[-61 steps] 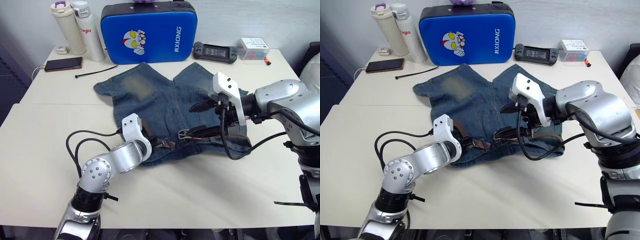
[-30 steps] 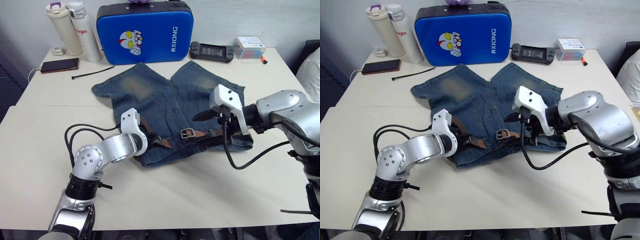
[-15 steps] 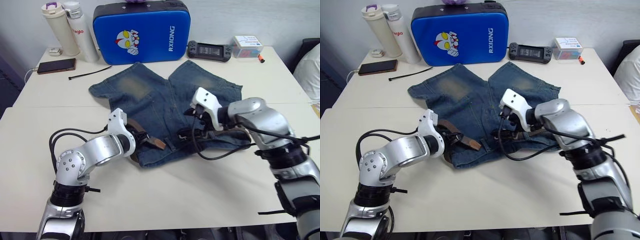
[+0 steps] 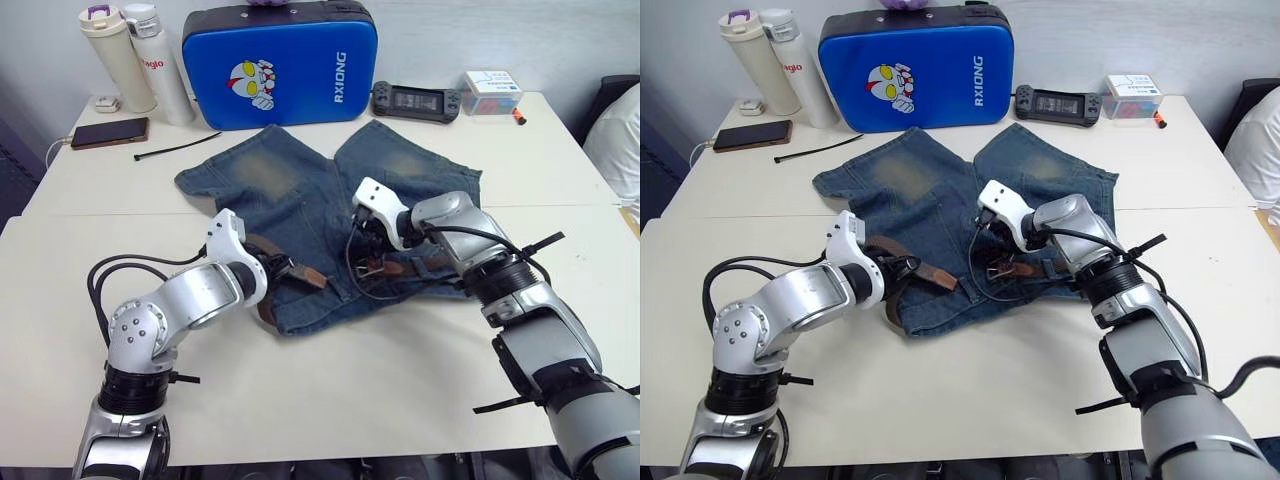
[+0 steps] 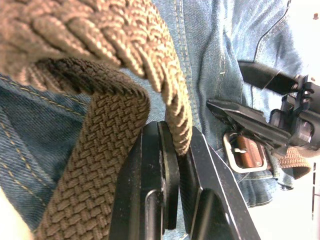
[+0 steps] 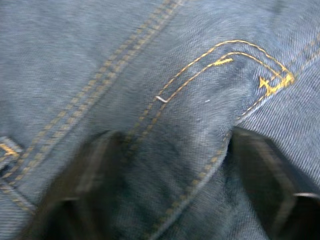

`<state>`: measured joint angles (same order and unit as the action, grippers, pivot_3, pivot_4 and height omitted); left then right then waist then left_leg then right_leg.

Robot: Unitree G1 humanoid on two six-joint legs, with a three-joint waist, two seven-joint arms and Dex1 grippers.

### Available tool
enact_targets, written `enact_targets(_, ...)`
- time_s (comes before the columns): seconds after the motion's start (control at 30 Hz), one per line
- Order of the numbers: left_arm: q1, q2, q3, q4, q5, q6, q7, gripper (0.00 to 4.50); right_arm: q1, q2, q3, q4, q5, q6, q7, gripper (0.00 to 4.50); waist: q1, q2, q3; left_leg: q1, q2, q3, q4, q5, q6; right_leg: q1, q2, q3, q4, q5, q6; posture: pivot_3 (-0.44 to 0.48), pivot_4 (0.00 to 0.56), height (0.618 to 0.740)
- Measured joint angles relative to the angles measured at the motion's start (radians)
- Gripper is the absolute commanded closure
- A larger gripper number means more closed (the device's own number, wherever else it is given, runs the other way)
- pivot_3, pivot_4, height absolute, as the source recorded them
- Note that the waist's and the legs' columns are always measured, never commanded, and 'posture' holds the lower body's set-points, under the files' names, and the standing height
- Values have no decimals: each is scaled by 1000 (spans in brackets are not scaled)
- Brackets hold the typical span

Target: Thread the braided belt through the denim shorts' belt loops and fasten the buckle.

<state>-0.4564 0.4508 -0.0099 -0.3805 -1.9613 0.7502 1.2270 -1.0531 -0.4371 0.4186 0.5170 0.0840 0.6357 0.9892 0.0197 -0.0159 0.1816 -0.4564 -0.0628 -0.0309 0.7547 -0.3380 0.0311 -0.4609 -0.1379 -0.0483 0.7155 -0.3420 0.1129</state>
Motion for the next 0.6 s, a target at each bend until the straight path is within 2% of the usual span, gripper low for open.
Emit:
enact_targets(0.1,5,2,0,-6,0,-11,3,4500,2,9,-7,-6,-7,6,7,4028,0,0,0,0,0,0,0,0,0,0,0,0,0,0,0,0,150,664)
enact_targets(0.17,13,9,0,-8,0,-16,4,4500,2,37,-28,0,-7,11,-6,4424,0,0,0,0,0,0,0,0,0,0,0,0,0,0,0,0,150,664)
enact_targets(0.27,14,52,3,-10,0,-42,15,4500,-14,124,-84,80,-6,-14,-79,4424,-22,0,0,0,1,-3,-1,0,-2,-1,4,2,2,0,0,0,150,664)
enact_targets(0.6,-9,125,52,-4,61,-97,1,4500,-145,196,-116,397,-81,-247,-194,4424,-23,0,0,-1,-3,-13,0,-1,-4,-4,4,3,7,0,-1,0,150,664)
